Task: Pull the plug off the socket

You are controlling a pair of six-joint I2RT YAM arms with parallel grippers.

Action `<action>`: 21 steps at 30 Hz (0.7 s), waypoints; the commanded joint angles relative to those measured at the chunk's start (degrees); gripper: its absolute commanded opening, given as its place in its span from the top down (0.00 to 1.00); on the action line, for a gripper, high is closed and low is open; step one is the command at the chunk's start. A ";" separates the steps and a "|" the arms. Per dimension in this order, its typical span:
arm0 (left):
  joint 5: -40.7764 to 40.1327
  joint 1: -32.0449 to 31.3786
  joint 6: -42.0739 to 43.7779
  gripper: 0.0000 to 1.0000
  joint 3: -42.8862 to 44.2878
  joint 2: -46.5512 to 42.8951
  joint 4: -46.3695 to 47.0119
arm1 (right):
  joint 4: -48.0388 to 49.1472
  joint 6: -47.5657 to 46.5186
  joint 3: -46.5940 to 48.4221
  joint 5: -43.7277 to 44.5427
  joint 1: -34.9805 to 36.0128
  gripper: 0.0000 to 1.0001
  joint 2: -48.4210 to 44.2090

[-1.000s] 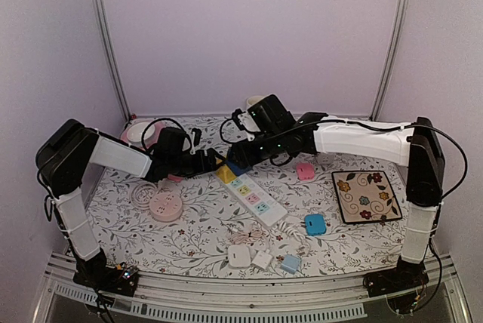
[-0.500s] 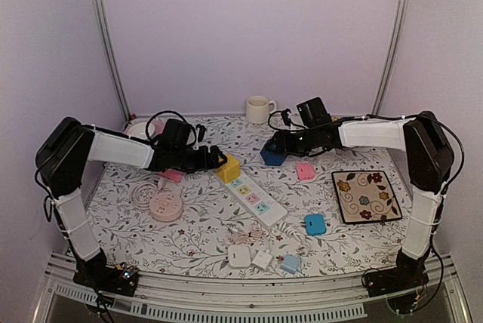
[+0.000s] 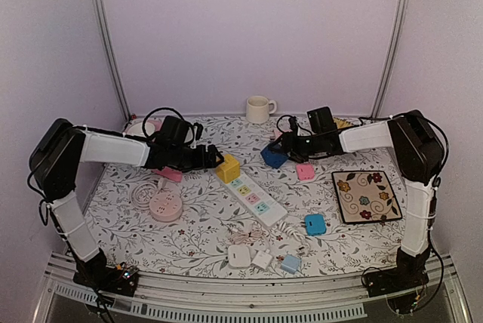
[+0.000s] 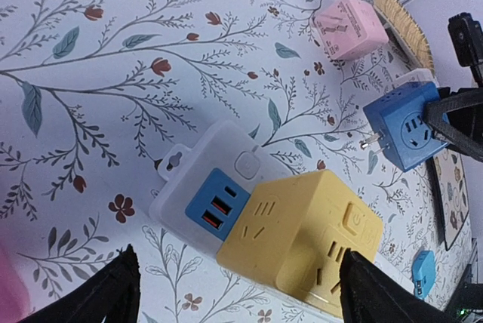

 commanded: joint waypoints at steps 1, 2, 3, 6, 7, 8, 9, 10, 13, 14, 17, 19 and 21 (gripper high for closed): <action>-0.73 -0.34 1.08 0.08 0.33 -2.21 -1.14 | 4.60 2.03 -0.72 -2.92 -0.57 0.61 1.64; -0.73 -0.29 1.07 0.08 0.35 -2.33 -1.23 | 4.68 2.04 -0.83 -2.99 -0.67 0.58 1.95; -0.71 -0.30 1.11 0.08 0.40 -2.54 -1.29 | 4.70 2.11 -0.92 -2.97 -0.82 0.56 2.25; -0.90 -0.35 1.30 0.08 0.37 -3.01 -1.56 | 4.86 2.13 -1.42 -2.96 -1.05 0.48 2.84; -0.95 -0.35 1.35 0.08 0.34 -3.09 -1.66 | 4.94 2.20 -1.60 -2.96 -1.19 0.46 2.99; -1.03 -0.36 1.42 0.08 0.33 -3.23 -1.74 | 4.98 2.29 -1.75 -2.96 -1.35 0.45 3.11; -1.11 -0.31 1.51 0.08 0.37 -3.27 -1.90 | 5.00 2.35 -1.92 -2.97 -1.49 0.44 3.20; -1.20 -0.35 1.59 0.08 0.26 -3.38 -1.95 | 5.04 2.39 -2.16 -2.96 -1.61 0.42 3.22; -1.31 -0.36 1.63 0.08 0.08 -3.49 -1.97 | 4.96 2.33 -2.49 -2.95 -1.81 0.35 3.10; -1.30 -0.31 1.64 0.08 -0.01 -3.49 -1.96 | 4.96 2.25 -2.63 -2.90 -1.92 0.33 3.06; -1.18 -0.35 1.55 0.08 -0.19 -3.48 -1.87 | 4.78 2.11 -2.94 -2.64 -2.12 0.22 2.75; -1.17 -0.33 1.55 0.08 -0.25 -3.58 -1.87 | 4.43 1.96 -3.17 -2.39 -2.25 0.17 2.50; -1.29 -0.35 1.56 0.08 -0.42 -3.69 -1.87 | 3.68 1.49 -3.35 -1.40 -2.32 0.13 1.99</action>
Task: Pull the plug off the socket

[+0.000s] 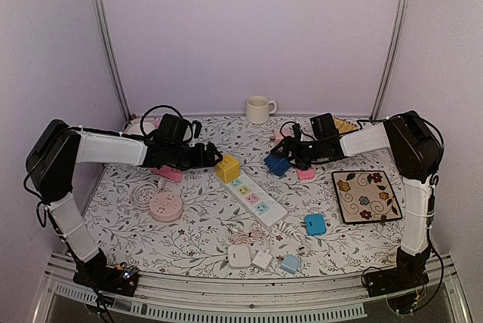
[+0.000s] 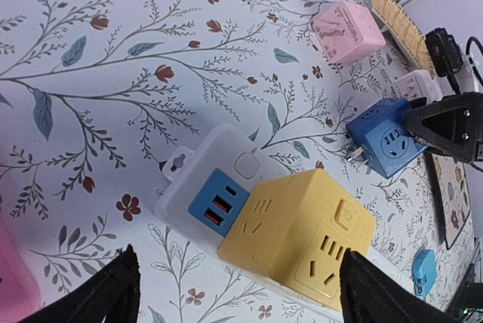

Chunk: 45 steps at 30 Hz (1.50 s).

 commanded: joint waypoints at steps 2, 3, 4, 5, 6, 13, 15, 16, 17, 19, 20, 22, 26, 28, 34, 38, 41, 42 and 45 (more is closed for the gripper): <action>-0.34 -0.36 0.69 0.08 -0.49 -2.05 -0.53 | -0.41 -1.49 -0.91 1.69 -0.46 0.12 -1.24; -0.38 -0.36 0.67 0.08 -0.53 -2.09 -0.51 | -1.30 -1.86 -1.02 2.51 -0.47 0.12 -1.66; -0.38 -0.36 0.68 0.08 -0.61 -2.22 -0.49 | -2.23 -2.54 -1.03 3.50 -0.49 0.11 -2.05; -0.38 -0.31 0.66 0.08 -0.70 -2.29 -0.49 | -3.10 -3.02 -1.05 4.40 -0.49 0.11 -2.38; -0.38 -0.35 0.69 0.08 -0.71 -2.29 -0.49 | -3.87 -3.64 -1.17 5.36 -0.48 0.11 -2.81; -0.43 -0.33 0.72 0.08 -1.21 -2.29 -0.14 | -6.90 -5.89 -4.34 10.72 -0.47 0.09 -5.89; -0.40 -0.36 0.74 0.08 -1.24 -2.26 -0.09 | -7.26 -6.19 -5.62 12.11 -0.45 0.08 -7.53; -0.39 -0.36 0.67 0.08 -1.24 -2.31 -0.06 | -7.53 -6.31 -6.07 12.64 -0.49 0.08 -8.21; -0.31 -0.34 0.68 0.08 -1.24 -2.36 0.01 | -7.76 -6.33 -6.45 13.19 -0.49 0.08 -8.86; -0.07 -0.36 0.76 0.08 -1.19 -2.39 0.19 | -8.37 -6.62 -6.93 14.32 -0.23 0.07 -10.10; 0.07 -0.36 0.75 0.08 -1.15 -2.41 0.29 | -8.86 -6.81 -6.88 15.03 -0.02 0.07 -10.57; 0.14 -0.36 0.82 0.08 -1.06 -2.45 0.38 | -10.15 -7.44 -6.35 16.69 0.71 0.06 -11.55; -0.11 -0.35 1.32 0.08 -1.10 -2.74 0.31 | -13.63 -9.26 -3.96 21.03 3.47 0.06 -12.76; -0.25 -0.36 1.44 0.08 -1.50 -3.08 0.35 | -15.41 -10.57 -2.22 23.70 5.13 0.06 -13.11; -0.47 -0.06 1.03 0.08 -3.61 -4.41 1.33 | -20.96 -14.02 4.01 31.54 10.85 0.06 -12.82; 0.74 1.13 -0.28 0.08 -5.11 -4.92 2.59 | -22.39 -15.87 7.91 33.34 14.89 0.05 -11.17; 2.47 2.81 -1.68 0.08 -6.01 -4.57 3.73 | -24.06 -17.03 11.80 35.38 18.44 0.05 -8.81; 3.61 3.37 -2.15 0.08 -6.11 -4.23 4.04 | -24.72 -17.70 13.77 36.05 19.28 0.05 -7.81; 5.45 4.64 -3.29 0.09 -6.33 -3.30 5.46 | -25.98 -19.33 17.61 36.82 21.68 0.05 -4.95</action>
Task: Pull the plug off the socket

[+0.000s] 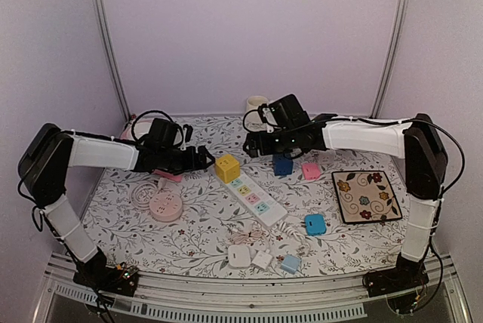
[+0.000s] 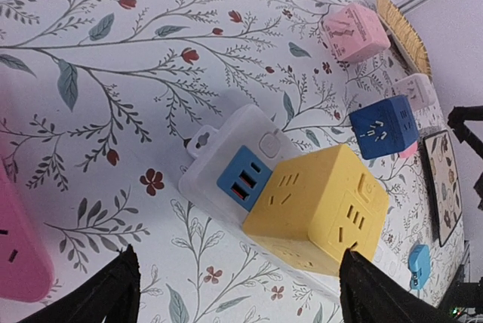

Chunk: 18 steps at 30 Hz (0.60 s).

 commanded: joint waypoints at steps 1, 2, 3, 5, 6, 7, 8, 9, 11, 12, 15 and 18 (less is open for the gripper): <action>3.38 2.32 -2.14 0.08 -0.58 0.64 3.53 | -3.43 -3.76 5.73 3.24 3.49 0.05 4.78; 3.69 2.58 -2.30 0.08 -0.44 0.90 3.69 | -3.93 -4.28 7.15 3.29 4.14 0.05 5.82; 3.98 2.77 -2.48 0.08 -0.37 1.21 4.01 | -4.32 -4.77 8.52 3.44 4.76 0.05 6.84; 4.25 3.07 -2.73 0.08 0.01 1.94 4.24 | -5.03 -6.03 11.09 3.52 5.66 0.05 8.98; 4.49 3.29 -2.96 0.08 0.09 2.28 4.40 | -5.38 -6.56 12.27 3.36 5.96 0.05 10.03; 4.75 3.48 -3.15 0.08 0.08 2.65 4.72 | -6.14 -7.16 13.61 3.22 6.24 0.06 11.23; 4.82 3.66 -3.40 0.09 -0.03 2.90 4.99 | -6.64 -7.51 14.81 3.10 6.47 0.06 12.31; 5.02 3.84 -3.59 0.08 -0.15 3.12 5.26 | -6.98 -8.11 16.00 3.12 6.85 0.06 13.38; 5.43 4.21 -4.05 0.08 -0.47 3.52 5.86 | -7.84 -9.01 18.11 3.33 7.40 0.07 15.33; 5.51 4.32 -4.18 0.08 -0.53 3.69 6.06 | -8.37 -9.31 19.17 3.37 7.71 0.08 16.32; 5.65 4.59 -4.30 0.08 -0.70 4.12 6.41 | -9.20 -10.00 21.32 3.90 8.31 0.10 18.66; 5.86 4.69 -4.45 0.08 -0.89 4.59 6.74 | -9.65 -10.20 22.93 4.61 8.47 0.13 20.33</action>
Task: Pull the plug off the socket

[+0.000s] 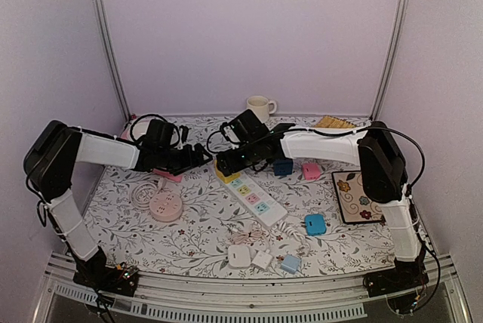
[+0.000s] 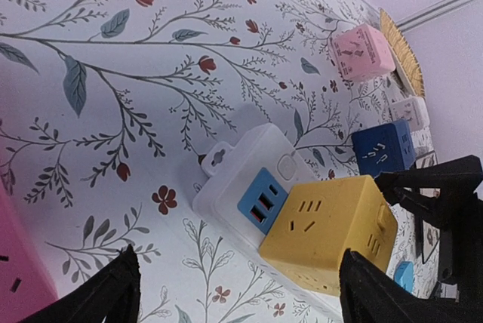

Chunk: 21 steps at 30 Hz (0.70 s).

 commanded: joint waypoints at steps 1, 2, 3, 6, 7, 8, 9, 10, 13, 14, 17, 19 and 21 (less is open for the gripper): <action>1.29 0.85 -0.68 0.09 -0.78 1.12 2.13 | -2.15 -1.80 3.52 1.95 0.55 0.14 3.00; 1.38 0.86 -0.78 0.09 -0.82 1.26 2.22 | -2.31 -1.91 4.20 2.10 0.54 0.16 3.54; 1.49 0.87 -0.85 0.09 -0.89 1.28 2.29 | -2.66 -2.10 4.81 2.10 0.59 0.18 3.99; 1.56 0.87 -0.95 0.09 -1.28 0.99 2.42 | -3.30 -2.50 6.57 1.89 0.61 0.27 4.93; 1.45 0.94 -0.89 0.09 -1.46 0.76 2.47 | -3.33 -2.59 6.89 1.77 0.62 0.30 4.93; 1.46 1.06 -0.93 0.09 -1.71 0.46 2.55 | -3.48 -2.64 7.02 1.67 0.57 0.34 4.94; 1.48 1.16 -0.96 0.09 -1.97 0.26 2.59 | -3.57 -2.77 7.25 1.51 0.58 0.37 4.94; 1.56 1.32 -0.96 0.09 -2.16 0.04 2.68 | -3.62 -2.81 7.35 1.44 0.62 0.40 4.94; 1.97 1.67 -1.18 0.09 -2.75 -0.53 2.94 | -4.16 -2.65 7.81 1.18 0.67 0.49 4.94; 2.18 1.79 -1.38 0.09 -3.04 -0.71 3.21 | -4.23 -2.54 7.84 1.20 0.66 0.52 4.94; 3.50 2.09 -2.33 0.09 -3.85 -1.03 4.24 | -4.25 -1.80 8.24 1.39 0.64 0.58 4.11; 4.20 2.10 -3.03 0.09 -4.50 -1.24 5.03 | -4.26 -1.30 8.81 1.69 0.63 0.60 3.45; 5.01 2.09 -3.95 0.09 -5.49 -1.41 6.24 | -4.26 -0.71 9.75 1.82 0.56 0.61 2.87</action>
